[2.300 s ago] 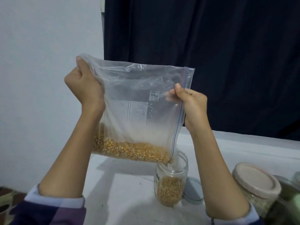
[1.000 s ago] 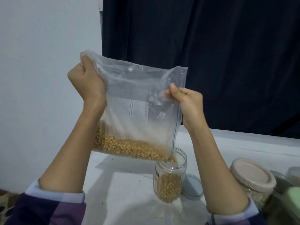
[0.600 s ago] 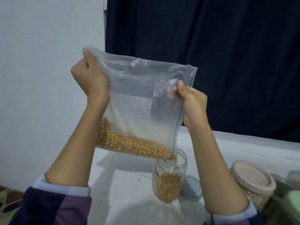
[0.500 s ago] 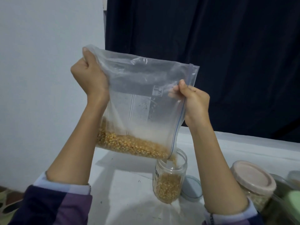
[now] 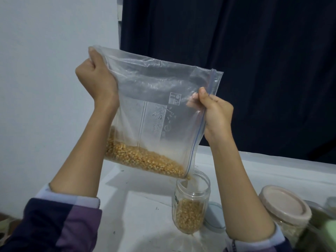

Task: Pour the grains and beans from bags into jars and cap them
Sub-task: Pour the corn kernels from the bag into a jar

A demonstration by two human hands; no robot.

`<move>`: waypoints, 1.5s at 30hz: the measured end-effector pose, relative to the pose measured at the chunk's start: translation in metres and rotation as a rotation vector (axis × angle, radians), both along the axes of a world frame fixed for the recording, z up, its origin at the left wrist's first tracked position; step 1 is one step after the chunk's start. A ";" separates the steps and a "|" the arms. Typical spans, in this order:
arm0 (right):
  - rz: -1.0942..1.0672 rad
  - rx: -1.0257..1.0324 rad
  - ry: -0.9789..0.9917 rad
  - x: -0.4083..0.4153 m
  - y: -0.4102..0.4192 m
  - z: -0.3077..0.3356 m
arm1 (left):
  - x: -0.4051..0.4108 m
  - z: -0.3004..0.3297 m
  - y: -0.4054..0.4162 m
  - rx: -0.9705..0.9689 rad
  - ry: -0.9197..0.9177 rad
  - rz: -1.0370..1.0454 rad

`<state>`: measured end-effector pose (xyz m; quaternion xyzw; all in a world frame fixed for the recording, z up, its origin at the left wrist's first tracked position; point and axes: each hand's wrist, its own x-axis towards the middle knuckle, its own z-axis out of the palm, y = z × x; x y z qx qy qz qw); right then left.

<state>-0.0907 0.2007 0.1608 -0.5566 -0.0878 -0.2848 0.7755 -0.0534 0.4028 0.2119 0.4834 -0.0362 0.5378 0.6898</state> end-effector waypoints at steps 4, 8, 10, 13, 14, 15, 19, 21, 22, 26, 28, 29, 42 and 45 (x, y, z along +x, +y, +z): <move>0.010 0.023 0.002 -0.003 0.003 0.001 | 0.000 0.005 -0.001 0.011 -0.012 -0.003; 0.001 0.015 0.005 -0.003 0.001 0.001 | 0.000 0.008 -0.004 0.036 -0.007 0.007; -0.003 0.014 0.012 -0.004 0.000 0.001 | -0.001 0.009 -0.006 0.037 -0.005 0.014; -0.012 0.000 0.013 -0.004 -0.002 0.002 | 0.000 0.008 -0.007 0.048 -0.003 0.009; -0.009 -0.008 0.017 -0.004 -0.003 0.002 | 0.000 0.008 -0.007 0.049 -0.002 0.012; -0.012 -0.009 0.019 -0.004 -0.003 0.002 | 0.000 0.008 -0.007 0.052 -0.001 0.015; -0.008 -0.005 0.014 -0.004 -0.005 0.001 | 0.001 0.007 -0.007 0.055 0.007 0.005; -0.016 -0.008 0.015 -0.004 -0.005 0.000 | 0.001 0.007 -0.007 0.054 0.007 0.006; -0.027 -0.008 0.014 -0.004 -0.005 0.000 | 0.002 0.006 -0.007 0.060 0.008 0.004; -0.020 -0.025 0.012 -0.004 -0.006 0.000 | 0.003 0.005 -0.006 0.057 0.016 0.006; -0.031 -0.020 0.012 -0.003 -0.007 0.000 | 0.004 0.004 -0.006 0.065 0.015 0.001; -0.022 -0.018 0.012 -0.003 -0.007 0.000 | 0.004 0.004 -0.006 0.063 0.017 -0.002; -0.002 -0.021 0.011 -0.004 -0.004 -0.003 | 0.001 0.002 -0.005 0.068 0.026 0.016; -0.025 -0.020 0.007 -0.003 -0.005 -0.003 | 0.000 0.000 -0.006 0.072 0.026 0.006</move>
